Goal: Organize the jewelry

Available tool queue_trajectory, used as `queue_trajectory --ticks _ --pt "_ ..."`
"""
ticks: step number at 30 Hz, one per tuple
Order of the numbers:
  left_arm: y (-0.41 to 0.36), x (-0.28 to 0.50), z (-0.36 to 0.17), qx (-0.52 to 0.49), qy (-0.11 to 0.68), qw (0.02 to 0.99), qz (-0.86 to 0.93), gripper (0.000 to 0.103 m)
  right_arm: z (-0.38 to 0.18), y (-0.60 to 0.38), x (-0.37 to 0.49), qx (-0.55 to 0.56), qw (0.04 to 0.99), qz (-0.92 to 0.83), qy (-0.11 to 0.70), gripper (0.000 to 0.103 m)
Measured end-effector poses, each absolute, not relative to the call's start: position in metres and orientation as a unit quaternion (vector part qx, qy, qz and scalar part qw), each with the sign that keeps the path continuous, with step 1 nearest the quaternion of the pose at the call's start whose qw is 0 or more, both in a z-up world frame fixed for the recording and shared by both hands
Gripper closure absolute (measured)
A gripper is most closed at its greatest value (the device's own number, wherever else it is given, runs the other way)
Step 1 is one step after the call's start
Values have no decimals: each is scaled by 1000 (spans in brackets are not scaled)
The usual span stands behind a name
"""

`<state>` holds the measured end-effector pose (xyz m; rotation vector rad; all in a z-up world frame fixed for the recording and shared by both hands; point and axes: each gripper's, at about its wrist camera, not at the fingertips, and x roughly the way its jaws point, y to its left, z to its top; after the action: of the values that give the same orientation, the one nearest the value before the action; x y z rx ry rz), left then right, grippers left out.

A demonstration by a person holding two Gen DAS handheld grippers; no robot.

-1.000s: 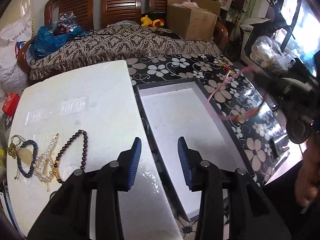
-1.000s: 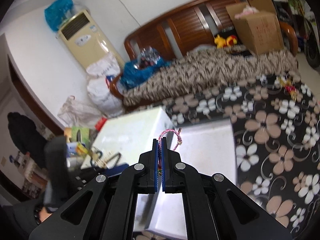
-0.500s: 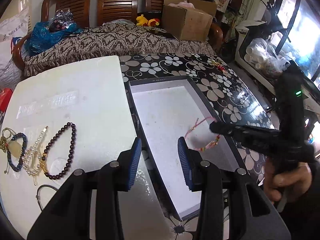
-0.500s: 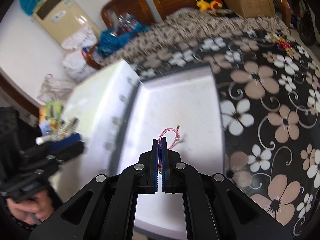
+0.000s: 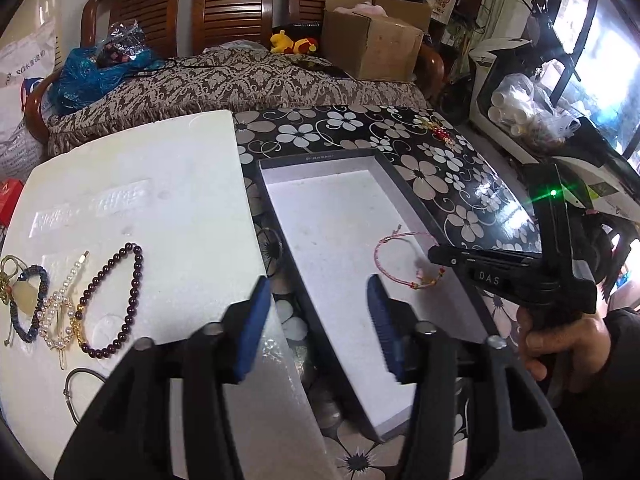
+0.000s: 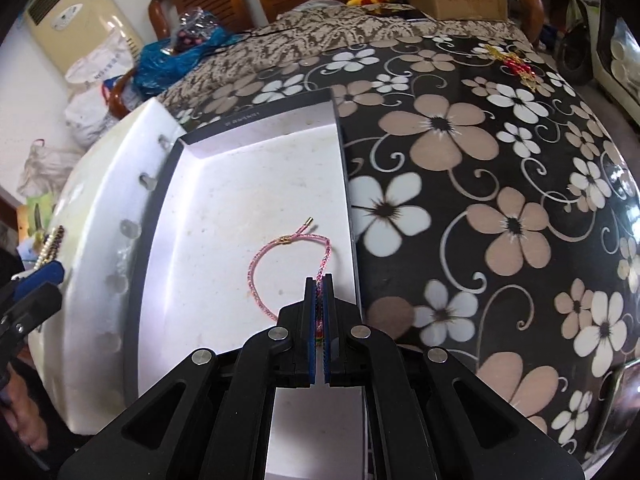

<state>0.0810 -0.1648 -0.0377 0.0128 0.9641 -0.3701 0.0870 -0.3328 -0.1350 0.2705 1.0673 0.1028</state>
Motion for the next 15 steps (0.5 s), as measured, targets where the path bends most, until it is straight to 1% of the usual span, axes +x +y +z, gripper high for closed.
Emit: queue_trajectory --ticks 7,12,15 --pt "-181 92 -45 38 471 864 -174 51 -134 -357 86 150 852 16 502 100" --pt "-206 106 -60 142 496 839 -171 51 -132 -369 83 162 852 4 498 100" --pt "-209 113 -61 151 512 826 -182 51 -133 -376 84 175 851 5 496 100"
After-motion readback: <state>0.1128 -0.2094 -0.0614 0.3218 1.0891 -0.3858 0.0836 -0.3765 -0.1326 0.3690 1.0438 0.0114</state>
